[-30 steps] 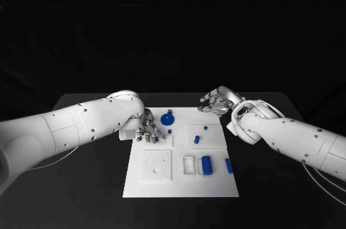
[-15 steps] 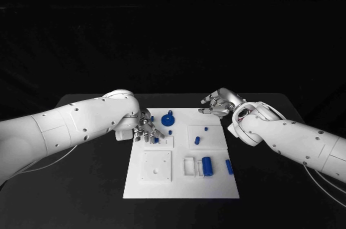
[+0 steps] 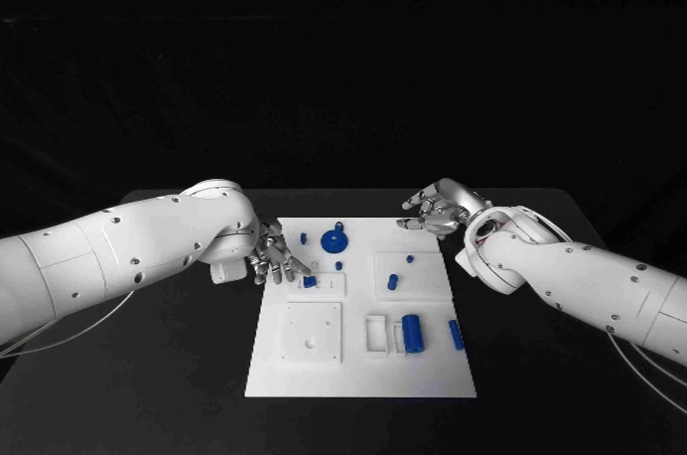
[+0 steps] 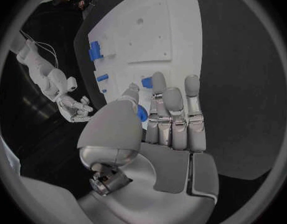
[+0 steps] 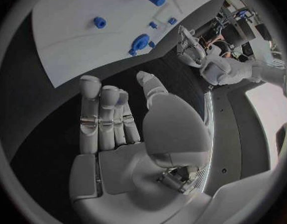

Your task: Assemble the parts on the task board

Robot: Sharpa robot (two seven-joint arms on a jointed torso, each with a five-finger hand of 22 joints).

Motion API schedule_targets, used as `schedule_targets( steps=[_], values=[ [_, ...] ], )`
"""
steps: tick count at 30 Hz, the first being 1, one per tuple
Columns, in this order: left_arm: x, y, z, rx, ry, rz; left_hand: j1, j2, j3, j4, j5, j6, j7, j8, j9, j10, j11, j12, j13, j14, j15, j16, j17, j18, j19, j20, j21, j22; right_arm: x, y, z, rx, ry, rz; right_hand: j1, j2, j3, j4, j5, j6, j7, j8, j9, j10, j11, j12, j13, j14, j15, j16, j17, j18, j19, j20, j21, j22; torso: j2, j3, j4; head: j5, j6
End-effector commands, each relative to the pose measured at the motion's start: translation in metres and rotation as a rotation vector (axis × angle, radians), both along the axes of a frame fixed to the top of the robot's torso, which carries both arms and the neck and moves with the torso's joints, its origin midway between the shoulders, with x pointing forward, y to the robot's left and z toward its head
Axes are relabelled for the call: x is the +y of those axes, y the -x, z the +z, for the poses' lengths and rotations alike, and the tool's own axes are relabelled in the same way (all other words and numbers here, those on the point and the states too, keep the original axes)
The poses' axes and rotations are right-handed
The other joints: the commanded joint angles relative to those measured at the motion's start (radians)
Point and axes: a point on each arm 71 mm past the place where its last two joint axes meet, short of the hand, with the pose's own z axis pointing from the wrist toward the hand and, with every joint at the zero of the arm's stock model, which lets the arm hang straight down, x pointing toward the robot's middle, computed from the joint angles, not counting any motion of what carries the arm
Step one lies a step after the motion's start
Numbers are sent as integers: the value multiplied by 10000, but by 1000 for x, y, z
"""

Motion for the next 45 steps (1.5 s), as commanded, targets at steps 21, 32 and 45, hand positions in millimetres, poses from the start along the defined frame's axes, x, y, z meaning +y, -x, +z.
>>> schedule_targets(
  steps=[21,32,45],
  values=[
    [0,-2,-13,-141,46,595,-152,-315,266,737,-19,-307,88,47,-519,447,71,71,178,-11,78,75,28,-64,147,-1,-125,203,2,1,-1,1,-17,88,-98,44,14,48,19,-21,27,-36,-10,-29,20,-33,-19,23,-26,-51,-18,137,418,4,-21,537,24,12,-18,52,14],
    [-8,-2,-16,-139,280,566,-111,16,14,374,1,-89,25,79,-468,446,42,274,264,4,46,191,90,-73,159,-24,-49,209,2,1,-1,15,-20,101,-98,44,14,48,19,-21,27,-36,-10,-29,20,-33,-19,23,-26,-51,-18,137,418,4,-21,537,30,13,-23,45,3],
    [-12,-2,-19,19,-125,267,-66,21,-1,55,5,623,-287,727,257,458,-104,811,453,36,-39,465,239,-74,123,-71,141,211,2,1,-1,29,-12,96,-98,44,14,48,19,-21,27,-36,-10,-29,20,-33,-19,23,-26,-51,-18,137,418,4,-21,537,18,15,-19,6,-4]
  ],
)
